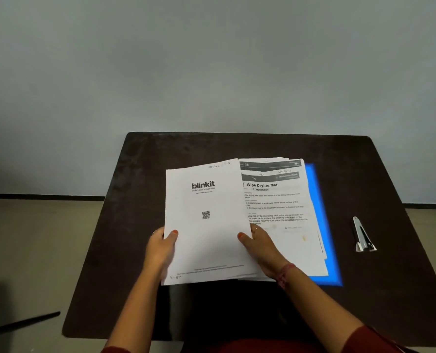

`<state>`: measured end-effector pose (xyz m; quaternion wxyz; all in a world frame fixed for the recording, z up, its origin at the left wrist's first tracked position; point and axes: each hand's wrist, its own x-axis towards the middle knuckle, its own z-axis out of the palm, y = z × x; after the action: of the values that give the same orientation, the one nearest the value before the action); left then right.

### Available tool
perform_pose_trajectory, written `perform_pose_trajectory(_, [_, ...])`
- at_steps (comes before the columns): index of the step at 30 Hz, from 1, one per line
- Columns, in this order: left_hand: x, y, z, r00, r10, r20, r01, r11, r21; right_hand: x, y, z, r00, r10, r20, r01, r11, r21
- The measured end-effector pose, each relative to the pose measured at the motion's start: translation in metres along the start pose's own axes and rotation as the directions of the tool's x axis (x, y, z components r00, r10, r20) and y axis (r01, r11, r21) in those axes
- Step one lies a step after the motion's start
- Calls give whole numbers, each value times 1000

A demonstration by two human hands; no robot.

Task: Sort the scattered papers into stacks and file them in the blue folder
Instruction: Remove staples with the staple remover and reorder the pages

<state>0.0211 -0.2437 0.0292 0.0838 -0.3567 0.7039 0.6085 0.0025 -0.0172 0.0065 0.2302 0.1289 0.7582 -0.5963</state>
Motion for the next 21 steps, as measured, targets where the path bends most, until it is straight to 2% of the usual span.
perform_pose_trajectory(7, [31, -15, -32, 999, 27, -44, -21, 991, 129, 8, -11, 34, 999, 33, 25, -28, 978, -207])
perform_pose_trajectory(12, [51, -11, -44, 999, 23, -39, -16, 982, 187, 17, -22, 40, 998, -43, 52, 62, 883, -464])
perform_pose_trajectory(17, [61, -10, -42, 999, 22, -24, -16, 973, 228, 20, -27, 46, 997, -22, 78, 63, 822, -567])
perform_pose_trajectory(21, [62, -14, -39, 992, 47, -120, -9, 955, 295, 21, -22, 50, 995, 5, 100, 60, 772, -632])
